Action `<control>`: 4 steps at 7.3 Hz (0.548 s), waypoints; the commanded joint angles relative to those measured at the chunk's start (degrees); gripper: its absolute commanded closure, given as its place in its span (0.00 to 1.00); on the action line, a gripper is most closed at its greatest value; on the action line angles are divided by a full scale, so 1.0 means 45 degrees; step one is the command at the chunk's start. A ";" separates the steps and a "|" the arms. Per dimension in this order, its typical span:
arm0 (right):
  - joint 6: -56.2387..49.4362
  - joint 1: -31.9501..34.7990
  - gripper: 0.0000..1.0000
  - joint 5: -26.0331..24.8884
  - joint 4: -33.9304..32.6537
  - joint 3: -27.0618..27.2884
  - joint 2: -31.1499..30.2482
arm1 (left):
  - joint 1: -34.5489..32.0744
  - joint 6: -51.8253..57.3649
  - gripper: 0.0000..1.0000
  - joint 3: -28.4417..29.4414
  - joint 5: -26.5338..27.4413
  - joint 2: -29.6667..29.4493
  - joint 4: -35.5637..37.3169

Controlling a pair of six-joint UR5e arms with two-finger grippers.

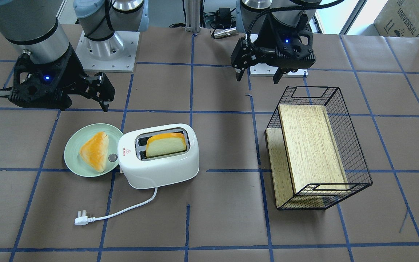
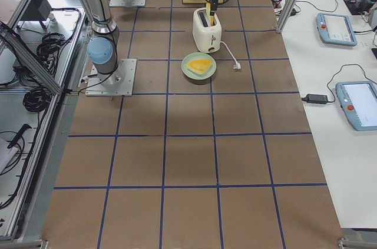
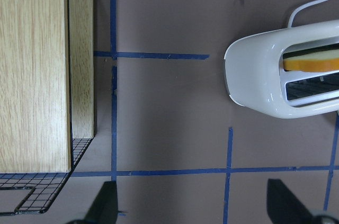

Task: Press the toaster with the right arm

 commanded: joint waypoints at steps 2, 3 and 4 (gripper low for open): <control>-0.0030 0.0017 0.00 0.0059 0.0009 -0.0008 -0.0007 | 0.0000 0.0000 0.00 -0.0008 0.0000 0.0000 0.0000; -0.0146 -0.0021 0.00 -0.0017 -0.0010 0.0011 0.0013 | 0.0000 0.0000 0.00 0.0012 0.0000 0.0000 0.0000; -0.0147 -0.0022 0.00 -0.0038 0.0009 0.0011 0.0013 | 0.0000 0.0000 0.00 0.0012 0.0000 0.0000 0.0000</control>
